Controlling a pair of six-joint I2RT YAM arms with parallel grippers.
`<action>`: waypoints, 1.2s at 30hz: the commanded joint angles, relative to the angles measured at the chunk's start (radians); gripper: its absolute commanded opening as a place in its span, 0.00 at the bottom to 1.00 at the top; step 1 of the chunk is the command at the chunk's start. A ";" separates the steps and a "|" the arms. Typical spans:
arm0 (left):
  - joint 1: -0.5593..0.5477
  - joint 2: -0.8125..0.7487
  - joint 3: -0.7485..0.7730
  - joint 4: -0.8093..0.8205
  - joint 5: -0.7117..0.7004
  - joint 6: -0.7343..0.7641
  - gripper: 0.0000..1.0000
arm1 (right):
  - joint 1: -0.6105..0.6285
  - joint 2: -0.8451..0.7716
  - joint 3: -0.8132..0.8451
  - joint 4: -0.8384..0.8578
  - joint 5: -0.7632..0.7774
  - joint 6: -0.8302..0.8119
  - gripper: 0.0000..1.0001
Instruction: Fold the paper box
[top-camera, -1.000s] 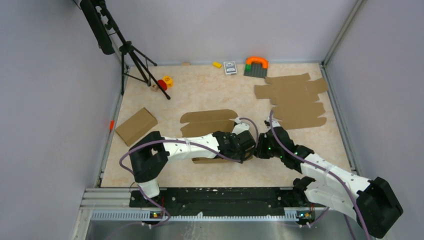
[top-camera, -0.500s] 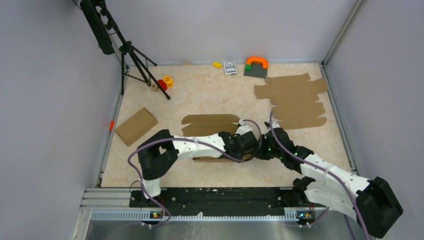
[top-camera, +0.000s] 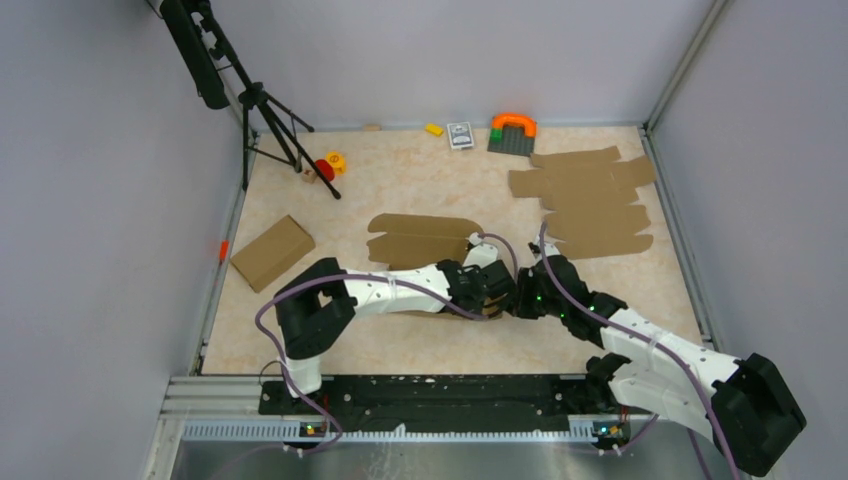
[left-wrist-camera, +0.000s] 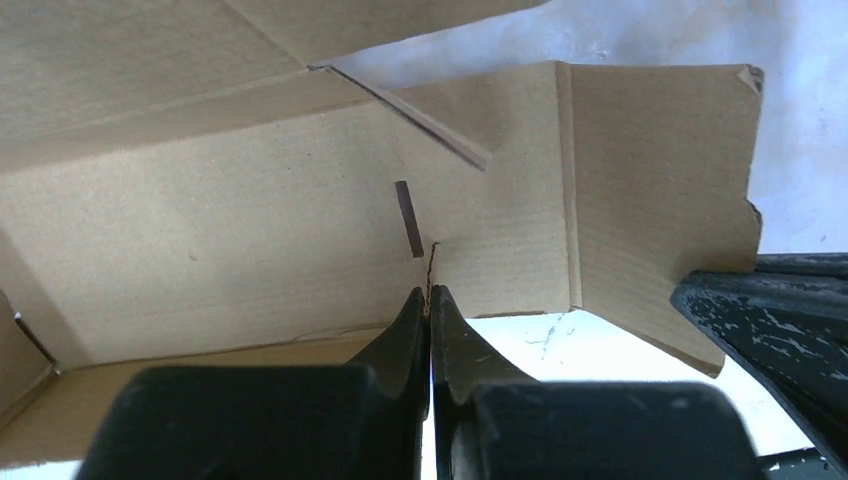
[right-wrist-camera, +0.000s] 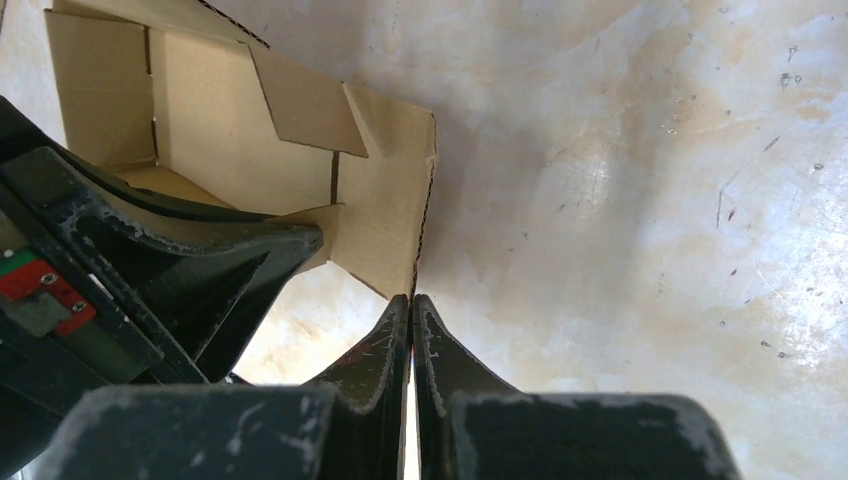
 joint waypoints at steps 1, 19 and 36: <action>0.018 0.008 0.031 -0.040 -0.050 -0.033 0.00 | 0.013 0.001 0.002 0.029 -0.008 0.003 0.00; 0.048 -0.087 0.035 -0.051 0.062 0.007 0.66 | 0.013 0.012 0.034 0.000 0.002 -0.015 0.00; 0.117 -0.148 -0.045 0.184 0.036 -0.067 0.85 | 0.013 -0.018 0.035 -0.003 -0.006 -0.002 0.00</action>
